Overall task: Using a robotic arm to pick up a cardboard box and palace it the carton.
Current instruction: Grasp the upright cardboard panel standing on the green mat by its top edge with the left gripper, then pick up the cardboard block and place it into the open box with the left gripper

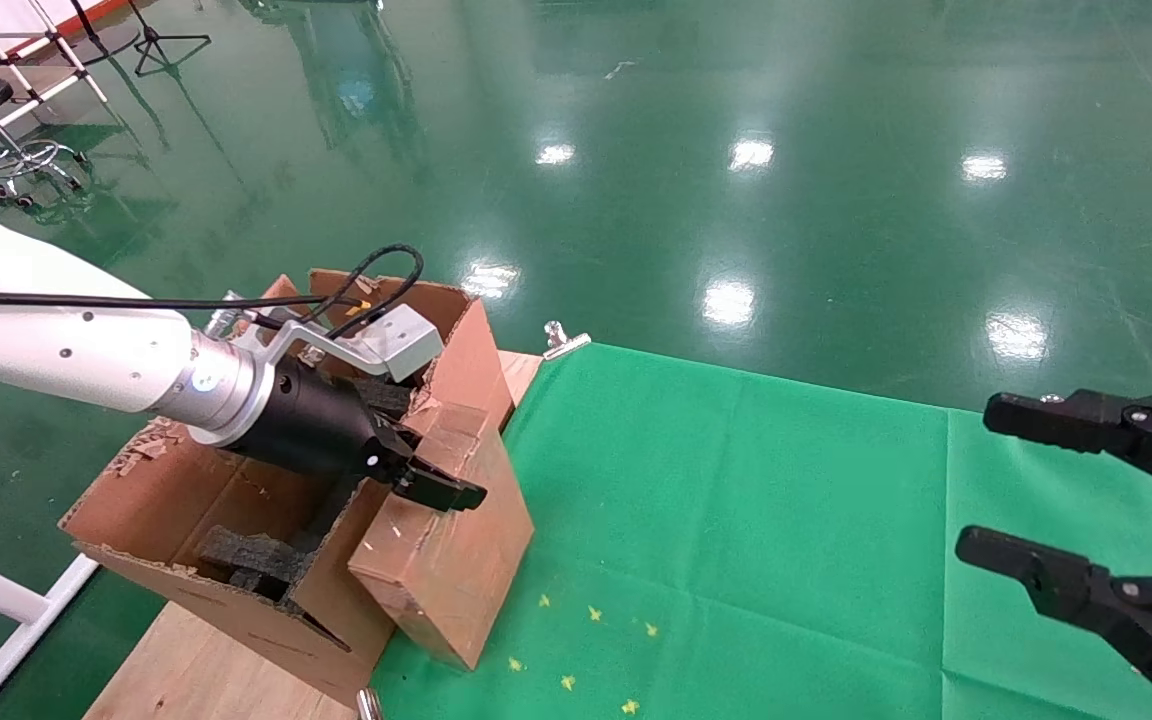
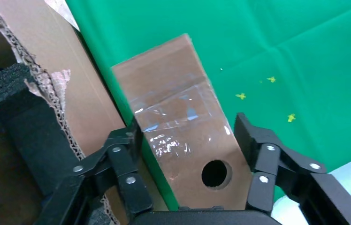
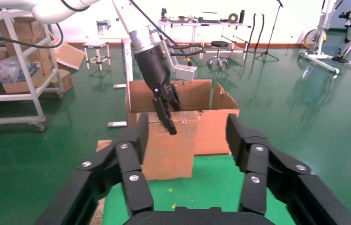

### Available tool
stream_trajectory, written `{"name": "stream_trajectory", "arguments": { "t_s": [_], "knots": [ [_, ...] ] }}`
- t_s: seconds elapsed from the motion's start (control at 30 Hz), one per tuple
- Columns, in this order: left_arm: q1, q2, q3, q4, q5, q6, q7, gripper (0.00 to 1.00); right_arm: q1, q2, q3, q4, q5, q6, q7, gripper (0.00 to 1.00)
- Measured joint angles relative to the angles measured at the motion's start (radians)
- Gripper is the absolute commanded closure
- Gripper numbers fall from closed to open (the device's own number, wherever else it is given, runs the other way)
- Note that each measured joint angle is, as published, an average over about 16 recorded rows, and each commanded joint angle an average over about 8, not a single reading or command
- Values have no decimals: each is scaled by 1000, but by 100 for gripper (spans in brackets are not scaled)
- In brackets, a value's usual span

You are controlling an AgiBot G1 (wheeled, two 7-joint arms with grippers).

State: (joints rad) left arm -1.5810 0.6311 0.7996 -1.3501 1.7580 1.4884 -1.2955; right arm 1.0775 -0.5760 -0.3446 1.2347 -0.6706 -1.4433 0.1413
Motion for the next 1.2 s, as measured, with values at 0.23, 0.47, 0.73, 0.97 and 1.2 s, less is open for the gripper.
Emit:
{"name": "stream_trajectory", "arguments": {
  "t_s": [0.23, 0.47, 0.73, 0.97, 1.2],
  "knots": [
    [-8, 2, -2, 4, -1, 0, 15, 100, 0, 0, 0, 0, 0, 0, 0, 0],
    [-57, -13, -37, 15, -44, -2, 84, 100, 0, 0, 0, 0, 0, 0, 0, 0],
    [-191, -68, -127, 68, -135, 8, 236, 100, 0, 0, 0, 0, 0, 0, 0, 0],
    [-342, -123, -178, 178, -135, 42, 400, 100, 0, 0, 0, 0, 0, 0, 0, 0],
    [-433, -149, -144, 353, -27, 65, 570, 100, 0, 0, 0, 0, 0, 0, 0, 0]
  ]
}}
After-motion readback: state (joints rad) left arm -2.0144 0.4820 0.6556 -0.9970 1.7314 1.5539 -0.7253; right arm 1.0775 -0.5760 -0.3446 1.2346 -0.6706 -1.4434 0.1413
